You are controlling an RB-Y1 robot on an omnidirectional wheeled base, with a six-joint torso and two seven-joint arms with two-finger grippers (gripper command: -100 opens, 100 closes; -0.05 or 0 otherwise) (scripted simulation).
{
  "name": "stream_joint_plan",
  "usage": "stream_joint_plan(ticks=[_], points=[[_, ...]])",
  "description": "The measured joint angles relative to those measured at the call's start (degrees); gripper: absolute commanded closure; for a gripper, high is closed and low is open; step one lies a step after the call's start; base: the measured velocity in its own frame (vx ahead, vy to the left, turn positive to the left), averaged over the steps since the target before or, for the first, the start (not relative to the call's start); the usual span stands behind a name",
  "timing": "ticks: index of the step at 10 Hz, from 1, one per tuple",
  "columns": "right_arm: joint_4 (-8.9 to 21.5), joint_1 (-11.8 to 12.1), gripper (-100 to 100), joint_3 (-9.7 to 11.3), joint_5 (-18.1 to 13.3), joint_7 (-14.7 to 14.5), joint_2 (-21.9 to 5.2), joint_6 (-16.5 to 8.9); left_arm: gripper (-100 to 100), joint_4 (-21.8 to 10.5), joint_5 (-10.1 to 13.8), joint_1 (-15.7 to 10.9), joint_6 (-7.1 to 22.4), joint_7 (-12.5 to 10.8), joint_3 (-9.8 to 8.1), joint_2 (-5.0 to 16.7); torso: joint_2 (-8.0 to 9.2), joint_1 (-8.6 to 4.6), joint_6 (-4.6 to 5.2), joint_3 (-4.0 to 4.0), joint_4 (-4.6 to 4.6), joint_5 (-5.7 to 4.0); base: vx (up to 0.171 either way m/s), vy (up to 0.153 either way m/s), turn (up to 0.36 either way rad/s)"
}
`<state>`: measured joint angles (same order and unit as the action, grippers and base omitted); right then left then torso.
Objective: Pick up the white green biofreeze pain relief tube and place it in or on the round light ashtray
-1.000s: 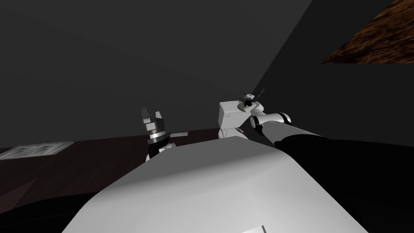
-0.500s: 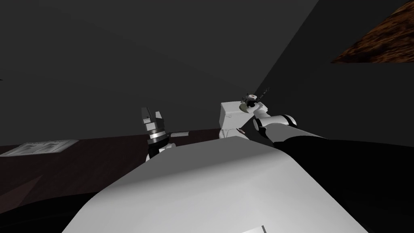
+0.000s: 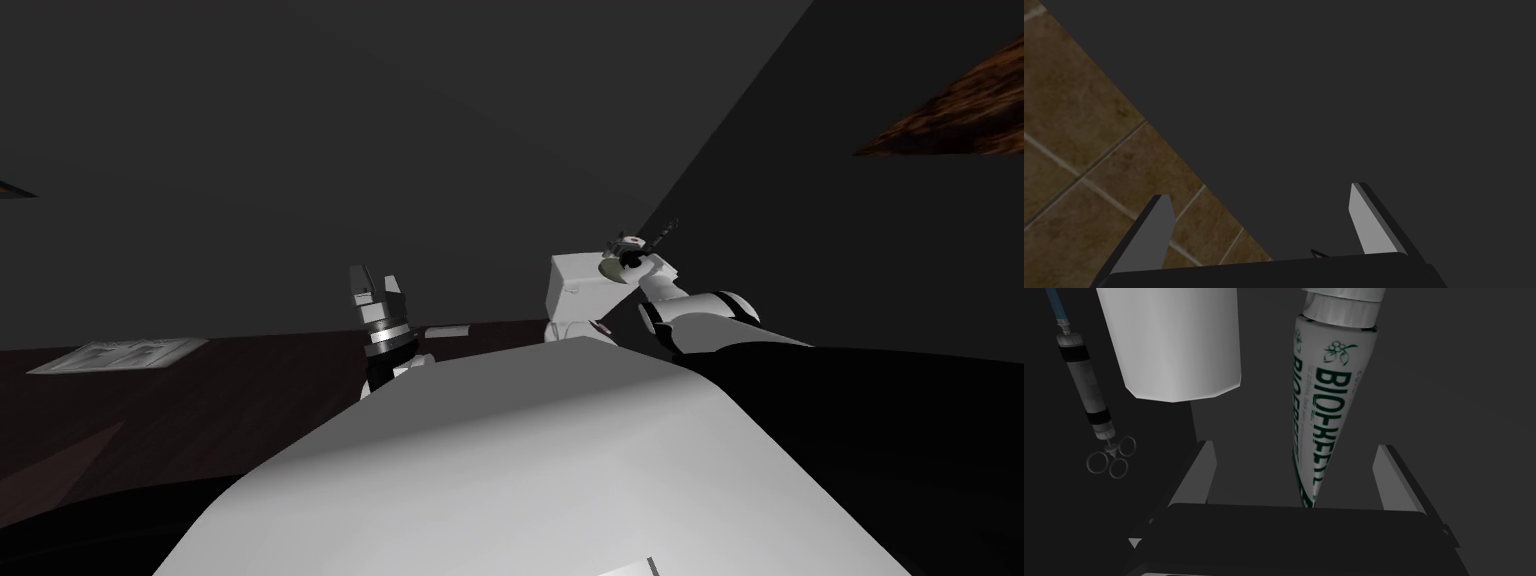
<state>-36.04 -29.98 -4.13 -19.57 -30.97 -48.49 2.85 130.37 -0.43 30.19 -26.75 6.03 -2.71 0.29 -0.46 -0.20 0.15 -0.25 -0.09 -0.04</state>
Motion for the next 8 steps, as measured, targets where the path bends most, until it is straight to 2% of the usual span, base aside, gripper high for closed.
stream_joint_plan(ticks=[1,3,6,7,8], points=[[-0.3,0.9,-100,-0.1,0.2,0.6,-0.6,0.1,0,0.0,0.0,0.0,0.0,0.0,0.00,0.0,-0.02,0.01,-0.01,-0.01,-0.01,0.00,0.029,0.015,0.022],[-3.0,3.0,-100,1.2,1.2,2.2,-2.0,-0.9,0,0.0,0.0,0.0,0.0,0.0,0.00,0.0,0.03,0.00,-0.01,0.02,0.01,0.00,0.023,0.014,0.031],[-5.9,5.6,-100,1.8,2.1,3.8,-3.4,-1.5,0,0.0,0.0,0.0,0.0,0.0,0.00,0.0,0.04,0.00,0.00,0.02,0.01,0.00,0.021,0.013,0.022],[-6.1,5.7,100,1.9,2.2,3.9,-3.5,-1.6,0,0.0,0.0,0.0,0.0,0.0,0.00,0.0,0.08,-0.03,0.00,0.04,0.02,-0.01,0.000,0.000,0.000],[-6.1,5.7,100,1.9,2.2,3.9,-3.4,-1.6,0,0.0,0.0,0.0,0.0,0.0,0.00,0.0,0.11,-0.05,0.00,0.06,0.02,-0.01,0.000,0.000,0.000]])
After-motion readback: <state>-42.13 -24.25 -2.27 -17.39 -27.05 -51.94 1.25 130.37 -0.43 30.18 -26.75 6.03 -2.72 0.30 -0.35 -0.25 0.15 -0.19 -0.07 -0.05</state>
